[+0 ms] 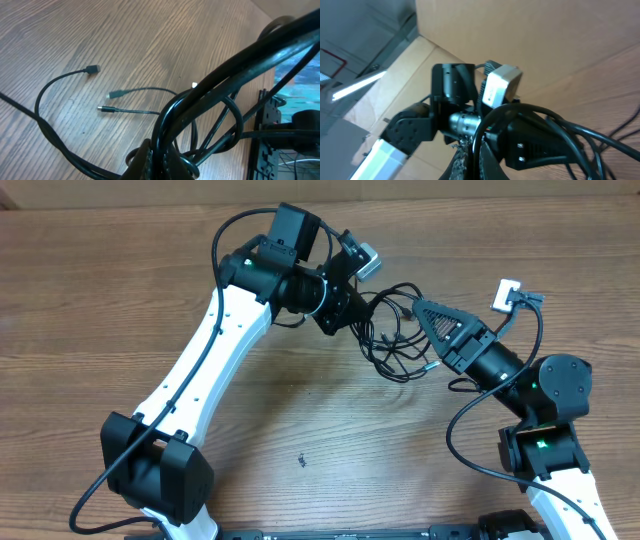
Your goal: Untangle cables
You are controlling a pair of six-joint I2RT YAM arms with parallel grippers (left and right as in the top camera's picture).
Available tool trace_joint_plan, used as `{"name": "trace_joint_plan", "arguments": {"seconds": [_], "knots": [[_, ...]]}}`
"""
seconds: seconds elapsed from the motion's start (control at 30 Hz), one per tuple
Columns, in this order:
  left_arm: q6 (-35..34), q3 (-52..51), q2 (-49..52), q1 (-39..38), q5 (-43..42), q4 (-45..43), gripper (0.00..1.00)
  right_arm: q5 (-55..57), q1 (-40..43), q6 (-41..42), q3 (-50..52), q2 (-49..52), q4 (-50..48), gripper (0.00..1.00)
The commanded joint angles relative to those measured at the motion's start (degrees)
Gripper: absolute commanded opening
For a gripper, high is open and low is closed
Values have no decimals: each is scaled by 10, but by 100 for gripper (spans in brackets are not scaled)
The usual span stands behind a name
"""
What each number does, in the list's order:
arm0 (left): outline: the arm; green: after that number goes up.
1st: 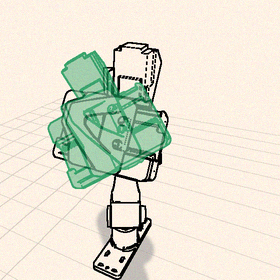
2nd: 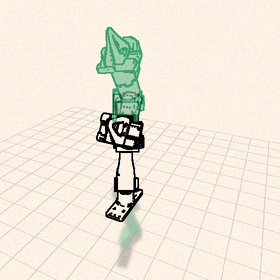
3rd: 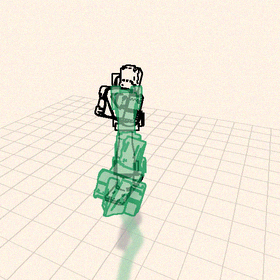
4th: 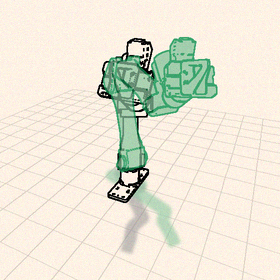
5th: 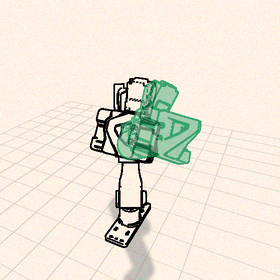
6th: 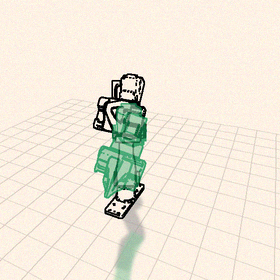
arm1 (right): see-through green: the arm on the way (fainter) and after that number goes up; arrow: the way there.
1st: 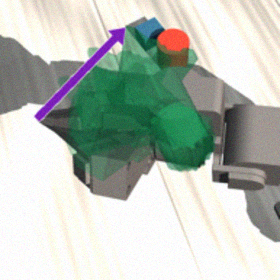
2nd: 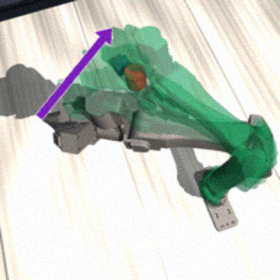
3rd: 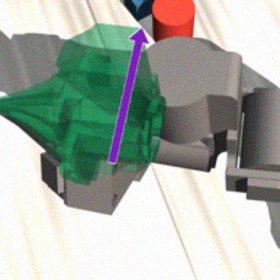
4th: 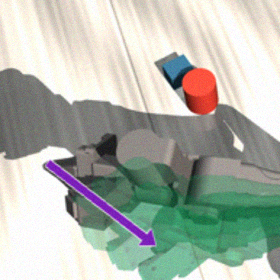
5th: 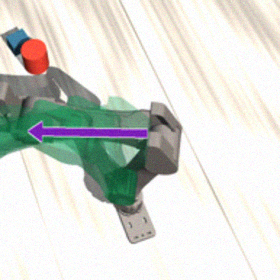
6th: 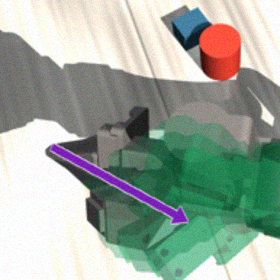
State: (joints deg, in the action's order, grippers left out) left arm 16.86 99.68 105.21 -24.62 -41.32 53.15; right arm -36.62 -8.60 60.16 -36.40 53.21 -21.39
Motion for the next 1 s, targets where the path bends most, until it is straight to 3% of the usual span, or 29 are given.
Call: {"name": "trace_joint_plan", "arguments": {"seconds": [0.0,0.13,0.2,0.23,0.3,0.47,0.57,0.73,0.97], "knots": [[-25,1,-14,14,21,-3,4,19,2,-40,-7,5,21,4],[-105,1,-14,40,68,-3,4,103,2,-97,-7,28,104,8],[-148,1,-14,58,72,-3,4,142,2,-111,-7,42,151,26],[-166,1,-14,64,73,-2,4,150,2,-128,-7,54,178,47],[-185,1,-14,68,73,-3,4,149,2,-145,-7,67,194,70],[-276,1,-14,70,105,-3,4,77,2,-173,-7,73,235,91],[-387,1,-14,67,103,-2,4,10,2,-172,-7,73,251,94],[-513,1,-14,63,99,14,4,5,2,-192,-7,73,295,100],[-544,1,-14,29,111,27,4,5,-24,-202,-7,73,354,100]]}}
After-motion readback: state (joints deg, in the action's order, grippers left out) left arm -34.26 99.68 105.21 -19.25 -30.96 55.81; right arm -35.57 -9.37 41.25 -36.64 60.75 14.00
